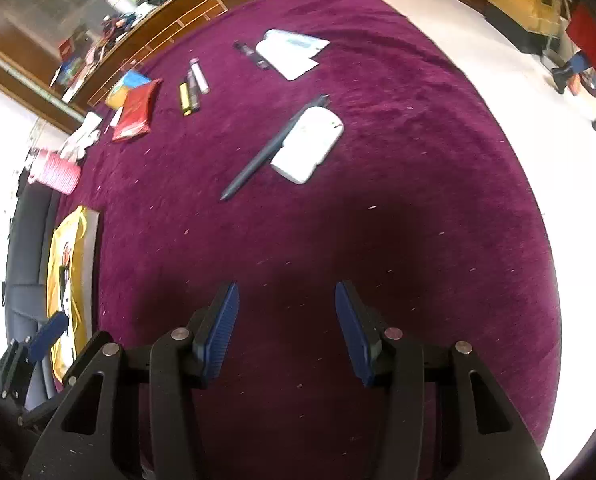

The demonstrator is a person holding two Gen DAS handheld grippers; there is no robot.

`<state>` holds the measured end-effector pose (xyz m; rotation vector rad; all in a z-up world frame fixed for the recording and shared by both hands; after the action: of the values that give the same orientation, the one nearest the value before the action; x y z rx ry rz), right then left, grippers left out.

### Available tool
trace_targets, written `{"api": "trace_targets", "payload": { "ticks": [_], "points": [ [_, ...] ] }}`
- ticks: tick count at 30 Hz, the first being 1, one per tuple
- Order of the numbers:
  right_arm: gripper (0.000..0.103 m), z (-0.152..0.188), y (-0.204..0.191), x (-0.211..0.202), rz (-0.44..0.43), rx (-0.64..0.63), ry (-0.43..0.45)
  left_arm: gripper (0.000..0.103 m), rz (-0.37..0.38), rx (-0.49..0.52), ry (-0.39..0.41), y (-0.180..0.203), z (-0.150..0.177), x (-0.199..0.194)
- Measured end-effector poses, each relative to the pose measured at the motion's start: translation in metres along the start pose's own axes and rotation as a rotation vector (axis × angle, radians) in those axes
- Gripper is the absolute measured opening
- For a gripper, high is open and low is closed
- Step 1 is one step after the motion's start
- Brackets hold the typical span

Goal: Organize objects
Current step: 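Move both open tools back toward the white bottle and black pen, then grasp the white bottle with the right tool while the left tool grasps the black pen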

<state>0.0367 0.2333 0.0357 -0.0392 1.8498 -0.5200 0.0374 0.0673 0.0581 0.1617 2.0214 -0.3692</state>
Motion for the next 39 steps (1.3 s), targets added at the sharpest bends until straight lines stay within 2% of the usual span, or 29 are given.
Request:
{"api": "trace_targets", "payload": {
  "ticks": [9,15,19,22,24,26,29,31,33,36,38,39],
  "points": [
    [0.049,-0.025,0.035,0.006,0.038,0.066,0.012,0.059,0.066,-0.028,-0.047,0.008,-0.014,0.036],
    [0.049,-0.070,0.031,0.024,0.025,0.075,0.020,0.059,0.075,-0.079,-0.032,-0.006,-0.019,0.041],
    [0.049,-0.091,0.026,0.047,0.027,0.092,-0.004,0.059,0.087,-0.109,-0.019,-0.016,-0.025,0.044],
    [0.049,-0.101,0.015,0.060,0.026,0.054,-0.001,0.059,0.094,-0.108,-0.004,-0.017,-0.032,0.047],
    [0.047,-0.106,0.006,0.066,0.038,0.017,-0.009,0.059,0.118,-0.095,0.004,-0.012,-0.039,0.052],
    [0.040,-0.108,0.000,0.071,0.017,0.003,-0.017,0.059,0.144,-0.082,0.013,-0.006,-0.048,0.057],
    [0.036,-0.108,0.002,0.069,0.001,-0.017,-0.033,0.059,0.179,-0.036,0.029,0.009,-0.063,0.068],
    [0.028,-0.105,0.007,0.060,-0.002,-0.026,-0.037,0.059,0.192,-0.002,0.040,0.020,-0.072,0.076],
    [0.015,-0.102,0.011,0.048,0.028,-0.051,-0.028,0.059,0.215,0.024,0.043,0.030,-0.079,0.083],
    [0.014,-0.096,0.026,0.036,0.119,-0.085,-0.016,0.059,0.255,0.091,0.080,0.055,-0.096,0.090],
    [0.015,-0.093,0.041,0.034,0.097,-0.038,-0.029,0.059,0.261,0.162,0.101,0.076,-0.108,0.097],
    [0.015,-0.092,0.052,0.031,0.047,0.025,-0.033,0.059,0.259,0.206,0.103,0.088,-0.114,0.104]
  ]
}}
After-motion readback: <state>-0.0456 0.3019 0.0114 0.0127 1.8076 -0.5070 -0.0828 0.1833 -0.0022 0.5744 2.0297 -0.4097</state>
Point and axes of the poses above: each gripper's, at about its wrist camera, not at the fingertips, and x roughly the way its jaws point, y to its right, z to its underside, the point moved 6 cm from there along x, roughly the way its jaws point, and after that the axes turned 3 degrees about -y, right-handed, at the moved point
